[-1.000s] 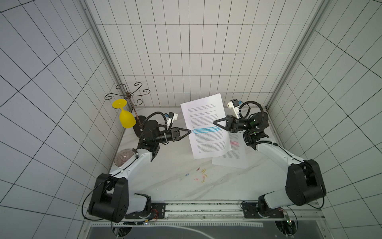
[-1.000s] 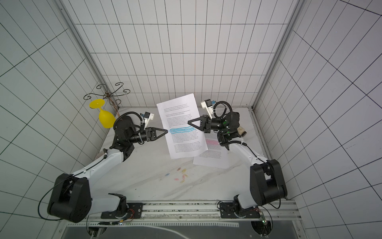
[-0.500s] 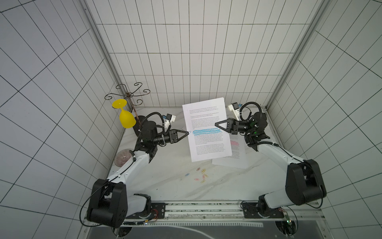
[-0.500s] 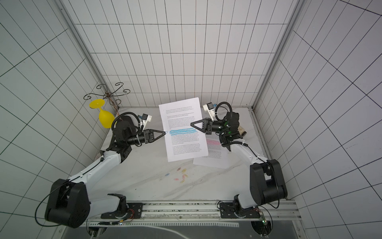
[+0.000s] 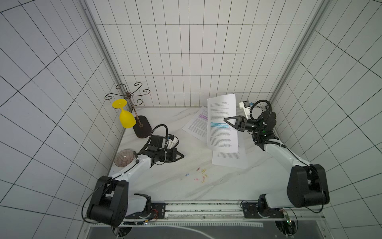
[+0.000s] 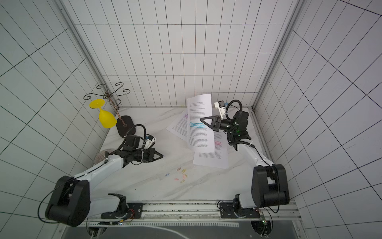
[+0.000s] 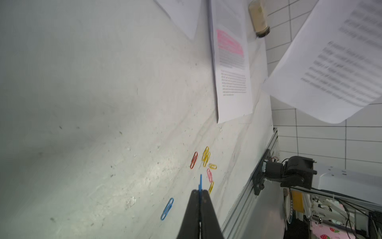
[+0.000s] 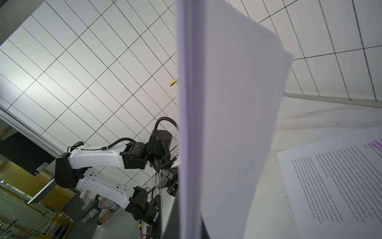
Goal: Unclip the paperclips from the documents
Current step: Place the paper clip at the center of the board, then place the document at the center of the board.
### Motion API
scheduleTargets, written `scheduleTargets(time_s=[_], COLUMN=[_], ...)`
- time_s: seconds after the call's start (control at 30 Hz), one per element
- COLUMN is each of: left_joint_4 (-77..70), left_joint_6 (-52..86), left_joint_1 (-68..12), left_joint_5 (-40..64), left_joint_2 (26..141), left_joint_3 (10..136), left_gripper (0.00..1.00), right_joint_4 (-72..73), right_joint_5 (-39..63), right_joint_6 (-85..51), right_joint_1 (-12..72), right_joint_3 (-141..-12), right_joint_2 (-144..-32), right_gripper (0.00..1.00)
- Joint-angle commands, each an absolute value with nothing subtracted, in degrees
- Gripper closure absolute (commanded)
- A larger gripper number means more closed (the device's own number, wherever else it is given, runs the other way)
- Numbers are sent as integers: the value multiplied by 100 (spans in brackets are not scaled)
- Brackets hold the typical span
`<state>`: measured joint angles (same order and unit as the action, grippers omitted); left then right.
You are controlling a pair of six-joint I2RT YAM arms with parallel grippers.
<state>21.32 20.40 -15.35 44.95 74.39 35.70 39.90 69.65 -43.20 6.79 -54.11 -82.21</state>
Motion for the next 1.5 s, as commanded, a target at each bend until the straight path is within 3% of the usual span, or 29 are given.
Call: scheduleTargets(time_s=[0.0, 0.3, 0.37, 0.47, 0.53, 0.6, 0.7, 0.87, 1.03, 1.17, 1.47], left_joint_4=[2519, 1978, 2013, 2060, 2187, 2368, 2692, 3507, 3759, 3630, 3618], left_joint_6=[1863, 2295, 2366, 2462, 2487, 2478, 2440, 2305, 2259, 2283, 2296], left_joint_1=[-1903, -2022, -2022, -2022, -2022, -2026, -2022, -2017, -1978, -1909, -1821], left_joint_5=[3861, 3351, 3257, 3145, 3049, 2964, 2816, 2390, 1939, 1955, 1926], left_joint_2=[7644, 8008, 8075, 8021, 7946, 7875, 7753, 7564, 7198, 7177, 7122], left_joint_3=[3308, 2804, 2795, 2768, 2796, 2872, 3033, 3585, 4112, 4290, 4403], left_gripper=[100, 100, 96, 64, 49, 41, 40, 39, 38, 36, 36], right_joint_4=[3362, 2744, 2386, 2100, 1655, 674, -394, -155, 2123, 4289, 4081], right_joint_5=[6806, 6578, 6500, 6364, 6094, 5669, 5137, 5141, 5466, 5162, 4198], right_joint_6=[-3679, -3153, -2928, -2751, -2461, -1829, -1286, -1646, -3063, -4359, -4676], right_joint_1=[862, 1338, 1410, 1513, 1629, 1823, 2168, 2551, 2674, 2612, 2662], right_joint_3=[-5325, -5426, -5493, -5556, -5704, -6128, -6876, -7536, -7340, -6963, -8047], right_joint_2=[-8272, -8472, -8503, -8525, -8573, -8722, -9152, -9783, -10233, -10883, -12558], right_gripper=[100, 100, 100, 100, 100, 100, 100, 100, 100, 100, 100])
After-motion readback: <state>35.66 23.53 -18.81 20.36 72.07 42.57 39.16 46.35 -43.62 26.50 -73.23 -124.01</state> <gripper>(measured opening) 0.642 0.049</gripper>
